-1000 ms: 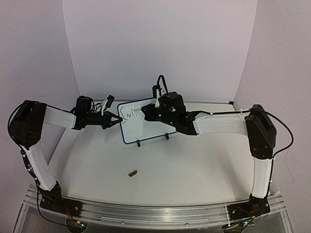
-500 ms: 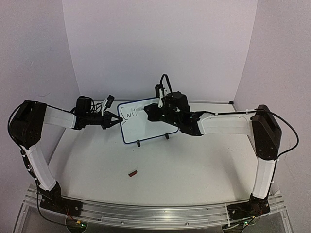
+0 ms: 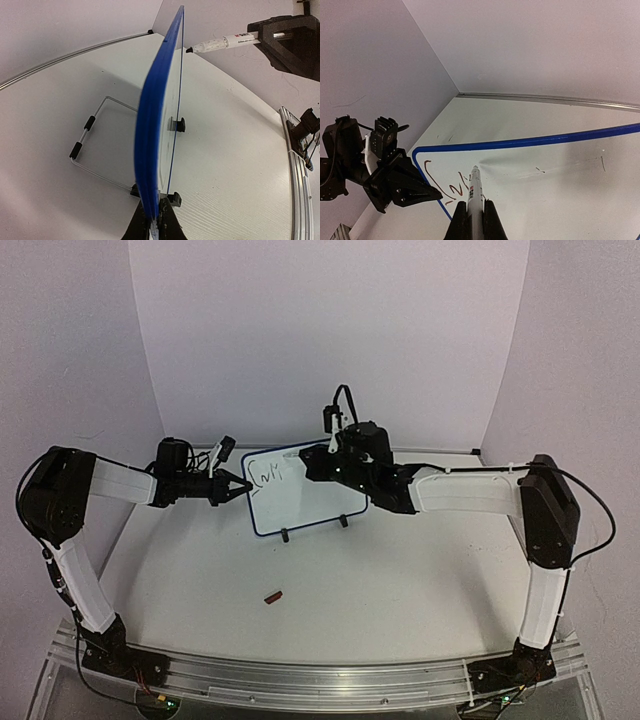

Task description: Write a sentence on the whiteboard

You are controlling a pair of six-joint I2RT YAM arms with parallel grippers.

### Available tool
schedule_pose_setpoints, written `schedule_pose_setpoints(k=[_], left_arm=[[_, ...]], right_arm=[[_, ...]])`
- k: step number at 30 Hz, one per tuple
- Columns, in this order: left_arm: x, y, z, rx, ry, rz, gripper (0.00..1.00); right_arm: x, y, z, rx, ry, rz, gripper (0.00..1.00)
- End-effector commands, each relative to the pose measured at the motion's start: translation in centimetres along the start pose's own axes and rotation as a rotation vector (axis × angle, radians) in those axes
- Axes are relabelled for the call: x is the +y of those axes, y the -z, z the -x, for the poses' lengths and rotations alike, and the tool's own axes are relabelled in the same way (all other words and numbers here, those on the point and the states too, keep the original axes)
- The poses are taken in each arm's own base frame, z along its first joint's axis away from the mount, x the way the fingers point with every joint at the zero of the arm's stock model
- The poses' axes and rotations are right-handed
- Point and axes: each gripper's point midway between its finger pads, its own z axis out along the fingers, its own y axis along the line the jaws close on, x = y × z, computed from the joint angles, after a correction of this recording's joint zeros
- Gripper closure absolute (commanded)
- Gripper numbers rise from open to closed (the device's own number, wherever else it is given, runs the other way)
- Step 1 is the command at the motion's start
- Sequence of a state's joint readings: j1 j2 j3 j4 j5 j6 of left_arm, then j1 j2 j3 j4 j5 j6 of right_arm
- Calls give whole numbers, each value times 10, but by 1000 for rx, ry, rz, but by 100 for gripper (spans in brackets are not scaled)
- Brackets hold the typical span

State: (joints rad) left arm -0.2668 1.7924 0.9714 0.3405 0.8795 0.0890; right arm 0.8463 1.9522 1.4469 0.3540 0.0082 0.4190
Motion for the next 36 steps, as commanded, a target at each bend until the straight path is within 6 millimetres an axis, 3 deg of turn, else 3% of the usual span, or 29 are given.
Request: schedule_pose_setpoints(k=[1,21,36], left_arm=[[14,0,-10,42,-13,92,100],[14,0,-10,43,-13,92,100],[14,0,-10,43,-13,92,100]], right_arm=[[5,-2,24,-63,-1,12,100],[-20,-6,-15,38,-30,-40,100],[-28,-6,-52,138,-58,-35,100]])
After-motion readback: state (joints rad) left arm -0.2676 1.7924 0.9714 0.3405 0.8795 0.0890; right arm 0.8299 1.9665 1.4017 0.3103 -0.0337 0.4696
